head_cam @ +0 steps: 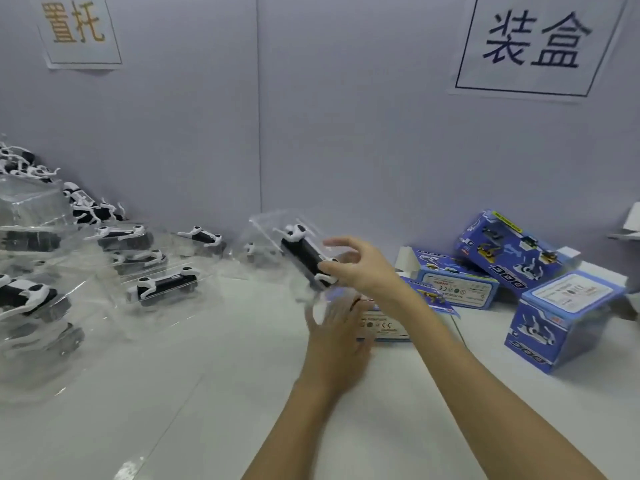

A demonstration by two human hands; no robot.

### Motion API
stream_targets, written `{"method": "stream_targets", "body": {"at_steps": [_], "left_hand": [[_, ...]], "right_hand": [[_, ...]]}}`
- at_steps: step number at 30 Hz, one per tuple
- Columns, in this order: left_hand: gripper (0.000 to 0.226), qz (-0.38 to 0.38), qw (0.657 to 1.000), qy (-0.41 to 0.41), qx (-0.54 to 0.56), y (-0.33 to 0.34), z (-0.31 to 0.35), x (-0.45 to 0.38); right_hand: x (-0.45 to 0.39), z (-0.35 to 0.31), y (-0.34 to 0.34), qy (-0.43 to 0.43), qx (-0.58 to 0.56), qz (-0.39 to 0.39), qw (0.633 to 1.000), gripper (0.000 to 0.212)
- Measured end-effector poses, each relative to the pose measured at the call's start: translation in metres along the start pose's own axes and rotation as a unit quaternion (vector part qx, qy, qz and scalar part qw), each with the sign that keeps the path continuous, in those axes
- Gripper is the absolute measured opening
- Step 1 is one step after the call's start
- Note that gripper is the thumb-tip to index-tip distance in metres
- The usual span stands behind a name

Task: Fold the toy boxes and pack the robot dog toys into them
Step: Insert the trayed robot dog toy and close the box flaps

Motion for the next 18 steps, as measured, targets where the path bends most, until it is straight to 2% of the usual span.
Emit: {"method": "stream_targets", "body": {"at_steps": [2,4,7,13,16,18], "left_hand": [[0.043,0.037,0.999,-0.027,-0.012,0.0,-0.004,-0.001],[0.04,0.038,0.995,-0.087,-0.029,-0.002,-0.012,-0.002],[0.055,0.033,0.986,-0.152,-0.056,-0.002,-0.031,0.0],[0.06,0.009,0.974,-0.216,-0.071,-0.003,-0.046,0.008],[0.059,0.017,0.982,-0.165,-0.087,-0.004,-0.042,0.002],[0.062,-0.007,0.987,-0.126,-0.095,-0.002,-0.041,-0.002]], "right_hand": [[0.006,0.016,-0.043,0.015,-0.095,0.033,0.995,0.044],[0.013,0.034,-0.072,0.035,-0.191,0.044,0.98,0.043],[0.022,0.061,-0.104,0.051,-0.255,0.065,0.963,0.041],[0.046,0.123,-0.108,0.106,-0.166,0.04,0.98,0.046],[0.052,0.14,-0.1,0.128,-0.117,0.035,0.984,0.044],[0.051,0.142,-0.104,0.123,-0.083,0.055,0.987,0.046]]}}
Point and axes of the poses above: each hand's wrist, its own x-axis away from the middle knuckle, its own y-axis out of the palm, z = x × y, the point moved 7 cm from there along -x, towards the middle knuckle, and after that the axes turned 13 degrees about y, right-handed, at the moved point
